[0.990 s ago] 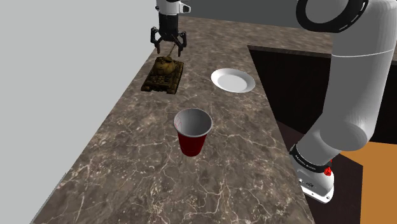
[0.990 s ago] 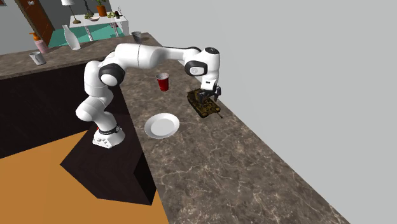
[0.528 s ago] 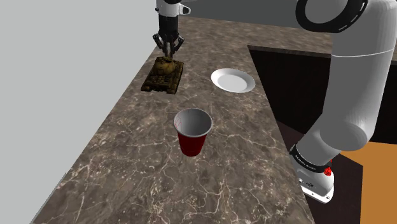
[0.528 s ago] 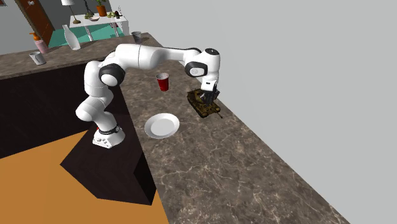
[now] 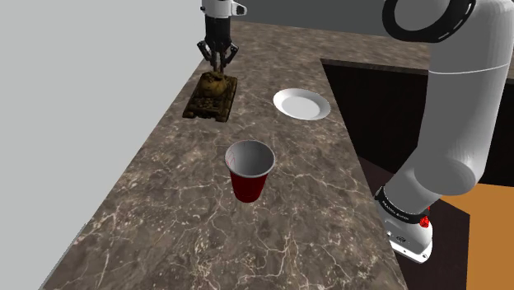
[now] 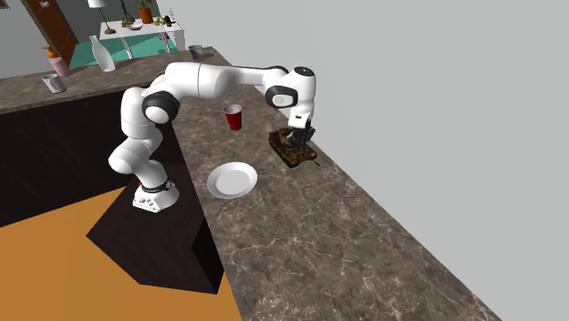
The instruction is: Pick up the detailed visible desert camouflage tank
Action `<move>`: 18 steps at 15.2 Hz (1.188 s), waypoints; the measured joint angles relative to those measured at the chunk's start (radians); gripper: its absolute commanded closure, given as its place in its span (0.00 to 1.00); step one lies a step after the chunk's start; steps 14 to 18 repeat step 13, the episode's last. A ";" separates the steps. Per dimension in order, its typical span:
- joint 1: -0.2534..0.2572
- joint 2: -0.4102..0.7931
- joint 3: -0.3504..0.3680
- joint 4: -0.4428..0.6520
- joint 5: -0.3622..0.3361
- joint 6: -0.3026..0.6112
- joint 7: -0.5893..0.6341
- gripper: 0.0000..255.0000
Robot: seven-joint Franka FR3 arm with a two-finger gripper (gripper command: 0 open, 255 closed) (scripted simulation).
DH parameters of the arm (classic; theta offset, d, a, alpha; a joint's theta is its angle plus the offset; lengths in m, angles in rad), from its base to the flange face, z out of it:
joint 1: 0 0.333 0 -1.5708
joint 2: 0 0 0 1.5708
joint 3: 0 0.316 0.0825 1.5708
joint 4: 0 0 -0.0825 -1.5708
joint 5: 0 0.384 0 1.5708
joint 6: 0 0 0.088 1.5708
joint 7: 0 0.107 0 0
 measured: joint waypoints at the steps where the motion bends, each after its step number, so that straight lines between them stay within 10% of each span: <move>1: 0.002 0.005 0.000 0.023 -0.001 -0.018 0.000 1.00; 18: 0.020 0.036 0.001 0.229 -0.008 -0.192 0.005 1.00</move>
